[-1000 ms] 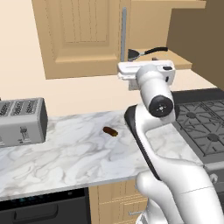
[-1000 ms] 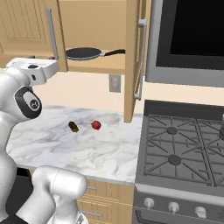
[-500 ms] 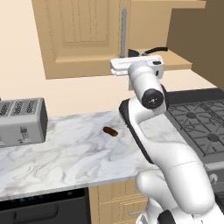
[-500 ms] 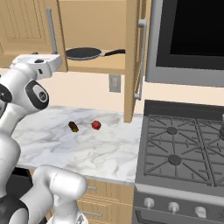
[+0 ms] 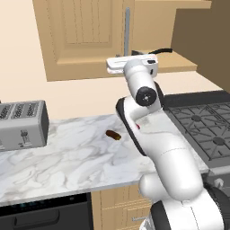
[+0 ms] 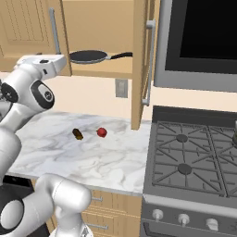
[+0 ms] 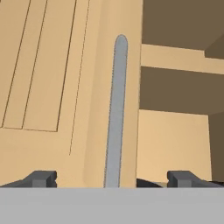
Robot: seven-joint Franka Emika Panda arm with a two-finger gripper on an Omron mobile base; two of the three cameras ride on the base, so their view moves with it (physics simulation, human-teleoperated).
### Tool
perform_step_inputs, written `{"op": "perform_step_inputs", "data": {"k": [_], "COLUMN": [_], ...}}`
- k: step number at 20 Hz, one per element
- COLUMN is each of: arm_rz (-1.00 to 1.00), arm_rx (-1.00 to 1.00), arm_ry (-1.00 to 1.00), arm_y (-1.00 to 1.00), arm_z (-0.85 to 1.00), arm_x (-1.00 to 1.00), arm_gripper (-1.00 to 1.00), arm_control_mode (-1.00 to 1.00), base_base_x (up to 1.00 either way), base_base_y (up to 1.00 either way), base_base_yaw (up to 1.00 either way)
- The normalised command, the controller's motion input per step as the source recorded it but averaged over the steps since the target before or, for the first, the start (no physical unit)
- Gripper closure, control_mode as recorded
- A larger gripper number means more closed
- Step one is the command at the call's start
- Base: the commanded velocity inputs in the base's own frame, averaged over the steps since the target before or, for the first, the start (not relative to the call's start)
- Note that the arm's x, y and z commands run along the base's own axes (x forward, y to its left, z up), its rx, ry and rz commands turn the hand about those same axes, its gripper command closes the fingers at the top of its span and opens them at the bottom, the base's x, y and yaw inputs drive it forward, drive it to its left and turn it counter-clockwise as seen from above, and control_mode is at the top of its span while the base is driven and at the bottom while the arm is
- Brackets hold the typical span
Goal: Pick the pan from the cabinet and place it on the stove. Then turn on the stove burner for the pan.
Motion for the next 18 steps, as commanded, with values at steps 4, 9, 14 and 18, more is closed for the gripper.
{"op": "perform_step_inputs", "data": {"k": [4, 9, 14, 18], "arm_rz": [0.0, 0.02, 0.04, 0.06], "arm_rx": [0.0, 0.0, 0.0, 0.0], "arm_ry": [0.0, 0.0, 0.0, 0.0], "arm_y": [0.02, 0.0, 0.0, 0.0], "arm_z": [0.0, 0.0, 0.0, 0.0], "arm_x": [0.33, 0.29, 0.3, 0.31], "arm_gripper": [-1.0, -1.0, -1.0, -1.0], "arm_control_mode": [-1.0, -1.0, -1.0, -1.0], "base_base_x": [0.0, 0.0, 0.0, 0.0], "base_base_y": [0.0, 0.0, 0.0, 0.0], "base_base_yaw": [0.0, 0.0, 0.0, 0.0]}}
